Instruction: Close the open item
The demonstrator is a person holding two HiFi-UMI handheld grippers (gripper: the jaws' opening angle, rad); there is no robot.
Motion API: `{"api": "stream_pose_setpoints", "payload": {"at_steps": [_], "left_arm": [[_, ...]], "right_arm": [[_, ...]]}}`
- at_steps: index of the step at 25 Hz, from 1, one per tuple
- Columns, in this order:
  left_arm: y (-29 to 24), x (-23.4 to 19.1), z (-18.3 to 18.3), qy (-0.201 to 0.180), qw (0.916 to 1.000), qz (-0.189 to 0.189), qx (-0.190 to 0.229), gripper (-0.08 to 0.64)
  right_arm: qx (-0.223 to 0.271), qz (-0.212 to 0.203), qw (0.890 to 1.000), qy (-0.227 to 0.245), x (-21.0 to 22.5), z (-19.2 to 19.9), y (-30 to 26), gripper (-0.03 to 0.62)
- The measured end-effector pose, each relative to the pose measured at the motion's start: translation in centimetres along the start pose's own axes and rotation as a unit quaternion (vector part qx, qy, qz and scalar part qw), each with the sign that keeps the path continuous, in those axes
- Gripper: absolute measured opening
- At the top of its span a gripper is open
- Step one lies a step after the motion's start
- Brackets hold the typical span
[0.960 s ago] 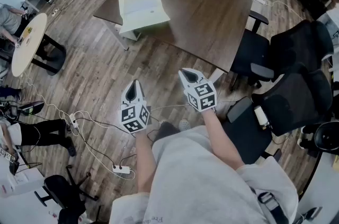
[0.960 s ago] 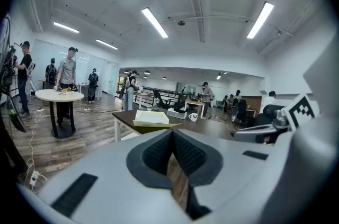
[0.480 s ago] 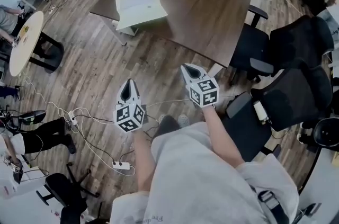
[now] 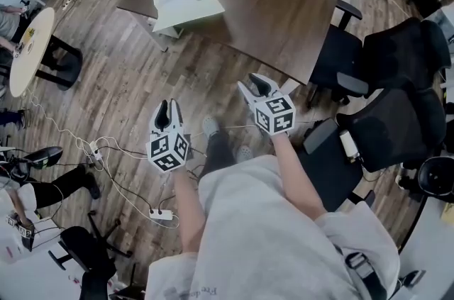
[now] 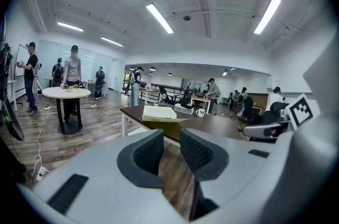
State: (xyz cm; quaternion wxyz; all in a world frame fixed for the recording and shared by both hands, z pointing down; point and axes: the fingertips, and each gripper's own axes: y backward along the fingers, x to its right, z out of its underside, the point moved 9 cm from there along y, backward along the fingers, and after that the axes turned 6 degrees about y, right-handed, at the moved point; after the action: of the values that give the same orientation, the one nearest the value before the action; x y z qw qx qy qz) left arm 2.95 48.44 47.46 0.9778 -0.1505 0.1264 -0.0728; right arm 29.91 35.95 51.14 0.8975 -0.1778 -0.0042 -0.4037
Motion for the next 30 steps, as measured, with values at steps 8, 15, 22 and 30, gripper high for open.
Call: {"api": "stream_pose_setpoints", "payload": {"at_steps": [8, 15, 22, 30], "left_arm": [[-4.4, -1.8, -1.5, 0.004, 0.9999, 0.000, -0.014, 0.091], [-10.4, -4.4, -3.2, 0.012, 0.9996, 0.008, -0.023, 0.094], [-18.1, -7.9, -8.0, 0.011, 0.9995, 0.019, -0.021, 0.094], [-26.0, -12.5, -12.7, 0.006, 0.9984, 0.049, -0.029, 0.094]], "right_arm": [[-0.003, 0.003, 1.000, -0.005, 1.1, -1.5, -4.0, 0.192], [-0.018, 0.012, 1.000, -0.004, 3.1, -2.9, -9.2, 0.192], [-0.018, 0.040, 0.999, -0.008, 5.2, -6.2, -15.8, 0.190], [-0.024, 0.068, 0.997, -0.011, 5.9, -9.8, -23.2, 0.190]]}}
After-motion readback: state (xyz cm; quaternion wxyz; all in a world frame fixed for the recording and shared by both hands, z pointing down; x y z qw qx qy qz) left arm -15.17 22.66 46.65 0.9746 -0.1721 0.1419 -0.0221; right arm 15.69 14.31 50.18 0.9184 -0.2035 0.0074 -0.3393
